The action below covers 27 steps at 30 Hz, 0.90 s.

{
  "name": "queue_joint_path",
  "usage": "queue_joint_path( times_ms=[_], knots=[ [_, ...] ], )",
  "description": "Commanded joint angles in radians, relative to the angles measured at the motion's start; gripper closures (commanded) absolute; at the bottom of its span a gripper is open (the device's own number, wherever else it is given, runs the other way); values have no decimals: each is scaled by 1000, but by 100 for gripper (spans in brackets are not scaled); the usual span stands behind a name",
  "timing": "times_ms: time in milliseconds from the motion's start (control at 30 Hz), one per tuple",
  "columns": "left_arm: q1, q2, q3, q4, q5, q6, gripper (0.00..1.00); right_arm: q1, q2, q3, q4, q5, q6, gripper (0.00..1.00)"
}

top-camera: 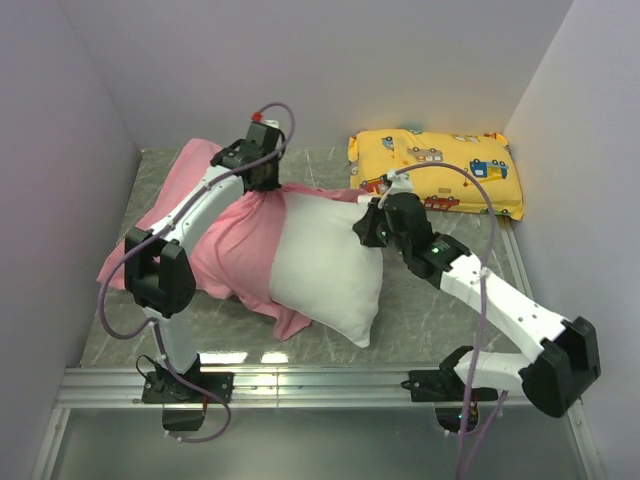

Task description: Remove the pillowcase from the pillow

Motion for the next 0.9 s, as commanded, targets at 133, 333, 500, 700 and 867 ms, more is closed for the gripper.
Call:
queue_joint_path(
  times_ms=[133,333,500,700,867],
  knots=[
    [319,-44,-34,91,-249,-114,100,-17,-226,76,-182,190,-53,100],
    [413,-38,-52,162,-140,-132,100,-84,-282,37,-214,224,-67,100],
    [340,-35,-20,186,2,-118,97,-91,-214,-17,-167,190,-51,100],
    [262,-96,-32,206,76,-118,65,-89,-156,-7,-136,176,-54,83],
    [245,-225,-58,234,125,-143,31,-91,-148,13,-139,162,-65,44]
  ],
)
